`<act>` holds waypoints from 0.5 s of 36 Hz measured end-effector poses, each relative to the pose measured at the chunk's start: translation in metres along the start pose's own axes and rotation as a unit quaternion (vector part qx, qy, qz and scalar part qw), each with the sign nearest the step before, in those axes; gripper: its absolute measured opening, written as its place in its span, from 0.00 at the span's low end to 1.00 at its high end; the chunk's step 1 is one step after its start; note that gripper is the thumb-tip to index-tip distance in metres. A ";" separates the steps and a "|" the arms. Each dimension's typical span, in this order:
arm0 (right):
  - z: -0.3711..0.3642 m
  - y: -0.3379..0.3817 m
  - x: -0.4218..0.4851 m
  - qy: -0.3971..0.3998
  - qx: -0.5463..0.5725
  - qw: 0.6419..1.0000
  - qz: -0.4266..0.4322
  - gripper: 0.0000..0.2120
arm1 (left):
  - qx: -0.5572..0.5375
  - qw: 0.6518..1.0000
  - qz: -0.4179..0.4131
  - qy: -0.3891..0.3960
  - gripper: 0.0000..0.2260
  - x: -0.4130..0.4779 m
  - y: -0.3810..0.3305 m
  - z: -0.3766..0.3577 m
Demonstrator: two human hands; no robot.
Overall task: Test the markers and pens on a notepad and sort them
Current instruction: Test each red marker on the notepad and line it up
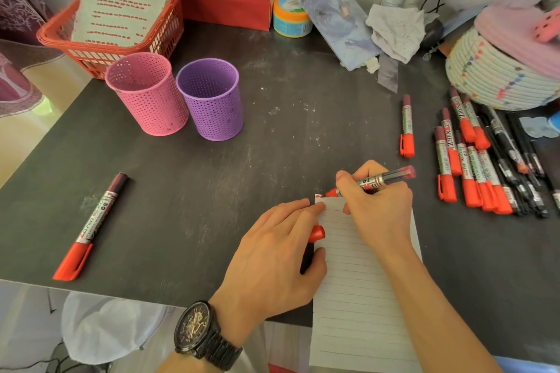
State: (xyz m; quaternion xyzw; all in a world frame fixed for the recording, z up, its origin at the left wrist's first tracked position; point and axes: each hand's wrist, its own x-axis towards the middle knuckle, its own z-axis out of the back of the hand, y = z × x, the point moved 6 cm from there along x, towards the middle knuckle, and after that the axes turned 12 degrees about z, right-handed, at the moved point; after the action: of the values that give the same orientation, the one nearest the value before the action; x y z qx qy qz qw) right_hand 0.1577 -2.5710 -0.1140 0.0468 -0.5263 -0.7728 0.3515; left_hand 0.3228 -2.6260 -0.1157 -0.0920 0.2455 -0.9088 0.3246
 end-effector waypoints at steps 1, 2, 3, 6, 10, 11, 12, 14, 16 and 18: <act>0.000 0.000 0.000 0.001 0.000 1.000 -0.001 0.14 | 0.003 1.000 0.002 0.001 0.21 0.000 0.000 0.000; 0.000 0.000 0.000 0.002 0.000 1.000 -0.001 0.14 | 0.003 1.000 0.003 0.002 0.21 0.000 0.000 0.000; 0.000 0.000 0.000 0.000 0.000 1.000 0.000 0.14 | 0.002 1.000 0.003 0.002 0.21 0.000 0.000 0.000; 0.001 0.000 0.000 -0.006 0.003 1.000 0.005 0.14 | 0.000 1.000 0.001 0.000 0.20 0.000 0.000 0.000; 0.000 0.000 0.000 -0.005 0.003 1.000 0.012 0.15 | 0.003 1.000 0.001 -0.002 0.20 0.000 0.000 0.000; 0.000 0.001 0.000 -0.006 0.004 1.000 0.013 0.15 | 0.003 1.000 0.001 -0.003 0.20 -0.001 0.000 0.000; 0.000 0.001 0.000 -0.007 0.005 1.000 0.014 0.15 | 0.005 1.000 0.000 -0.004 0.20 -0.001 0.000 0.000; 0.001 0.000 0.000 -0.008 0.008 1.000 0.013 0.15 | 0.005 1.000 0.000 -0.007 0.20 0.000 0.001 0.000; 0.000 0.001 -0.001 -0.005 0.012 1.000 0.012 0.14 | -0.002 1.000 -0.004 -0.011 0.19 0.000 0.001 0.000; 0.000 0.001 -0.002 -0.004 0.014 1.000 0.012 0.14 | -0.005 1.000 -0.007 -0.011 0.18 0.000 0.001 -0.001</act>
State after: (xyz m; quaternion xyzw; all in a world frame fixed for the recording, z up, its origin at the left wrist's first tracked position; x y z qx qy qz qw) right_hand 0.1596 -2.5707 -0.1137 0.0418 -0.5388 -0.7614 0.3581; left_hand 0.3235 -2.6266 -0.1170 -0.1054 0.2457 -0.9086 0.3208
